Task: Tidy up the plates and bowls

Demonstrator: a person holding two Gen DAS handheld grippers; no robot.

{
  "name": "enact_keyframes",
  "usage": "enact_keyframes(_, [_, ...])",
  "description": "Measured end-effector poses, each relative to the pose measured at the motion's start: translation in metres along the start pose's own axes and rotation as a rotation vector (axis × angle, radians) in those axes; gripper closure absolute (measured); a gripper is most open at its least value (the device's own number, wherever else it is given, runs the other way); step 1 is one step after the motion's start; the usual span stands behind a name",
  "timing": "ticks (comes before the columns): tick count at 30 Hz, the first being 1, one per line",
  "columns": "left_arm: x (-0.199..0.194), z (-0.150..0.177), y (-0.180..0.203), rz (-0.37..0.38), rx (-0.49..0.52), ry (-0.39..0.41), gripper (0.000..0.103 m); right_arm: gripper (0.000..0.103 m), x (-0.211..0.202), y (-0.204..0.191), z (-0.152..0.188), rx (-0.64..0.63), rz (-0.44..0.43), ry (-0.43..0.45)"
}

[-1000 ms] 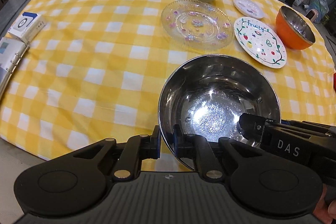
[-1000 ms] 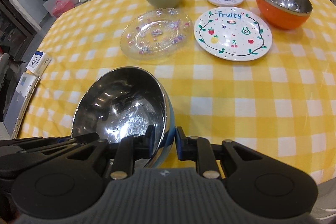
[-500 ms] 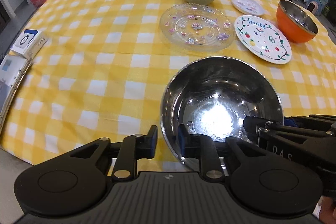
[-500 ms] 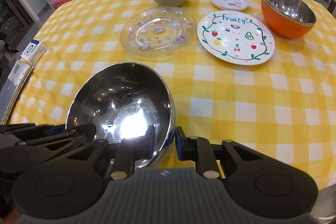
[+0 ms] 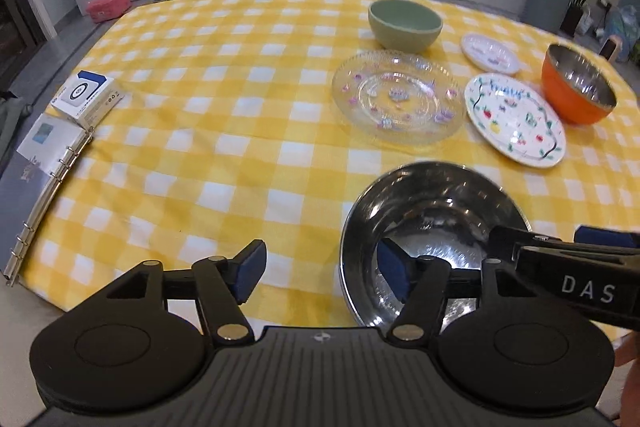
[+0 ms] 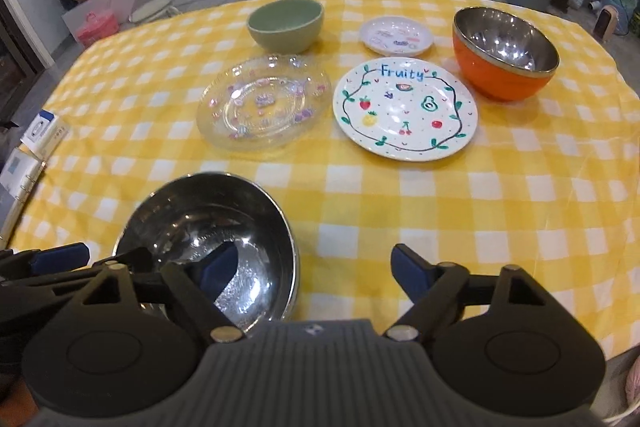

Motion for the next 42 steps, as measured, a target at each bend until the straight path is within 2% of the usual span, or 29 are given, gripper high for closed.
enact_keyframes(4, [-0.009, -0.006, -0.001, 0.014, -0.028, 0.021, 0.021, 0.006, -0.004, 0.006, -0.004, 0.037, -0.012, 0.015])
enact_keyframes(7, [-0.018, -0.011, 0.002, -0.002, -0.012, 0.065, 0.018, 0.003, -0.008, 0.011, -0.008, 0.035, -0.001, 0.039])
enact_keyframes(12, [-0.032, -0.02, 0.016, -0.018, 0.026, 0.112, 0.017, 0.003, -0.017, 0.021, -0.021, 0.01, 0.011, 0.075])
enact_keyframes(15, [-0.04, -0.03, 0.027, 0.004, 0.02, 0.121, 0.017, 0.003, -0.024, 0.033, -0.032, 0.039, 0.002, 0.088])
enact_keyframes(18, [-0.049, -0.042, 0.039, 0.055, -0.015, 0.128, 0.017, 0.003, -0.034, 0.048, -0.044, 0.102, -0.043, 0.103])
enact_keyframes(21, [-0.056, -0.053, 0.054, 0.107, -0.029, 0.147, 0.017, 0.004, -0.041, 0.067, -0.053, 0.245, -0.161, 0.087])
enact_keyframes(23, [-0.059, -0.06, 0.064, 0.116, -0.02, 0.159, 0.017, 0.005, -0.047, 0.076, -0.059, 0.272, -0.183, 0.085])
enact_keyframes(27, [-0.064, -0.074, 0.086, 0.1, 0.005, 0.201, 0.018, 0.007, -0.06, 0.089, -0.074, 0.219, -0.159, 0.124])
enact_keyframes(33, [-0.068, -0.095, 0.124, 0.112, 0.039, 0.243, 0.031, 0.008, -0.064, 0.112, -0.097, 0.156, -0.147, 0.16])
enact_keyframes(38, [-0.064, -0.11, 0.16, 0.109, 0.098, 0.311, 0.032, 0.01, -0.065, 0.145, -0.122, 0.133, -0.07, 0.243])
enact_keyframes(42, [-0.048, -0.121, 0.192, 0.127, 0.153, 0.294, 0.032, 0.014, -0.058, 0.174, -0.138, 0.158, -0.025, 0.278])
Point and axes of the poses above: each gripper's, at about its wrist camera, not at the fingertips, and x roughly the way its jaws point, y to its right, z to its underside, the point moved 9 cm from there along x, roughly the way its jaws point, and after that the axes turned 6 degrees about -z, right-handed, at the moved point
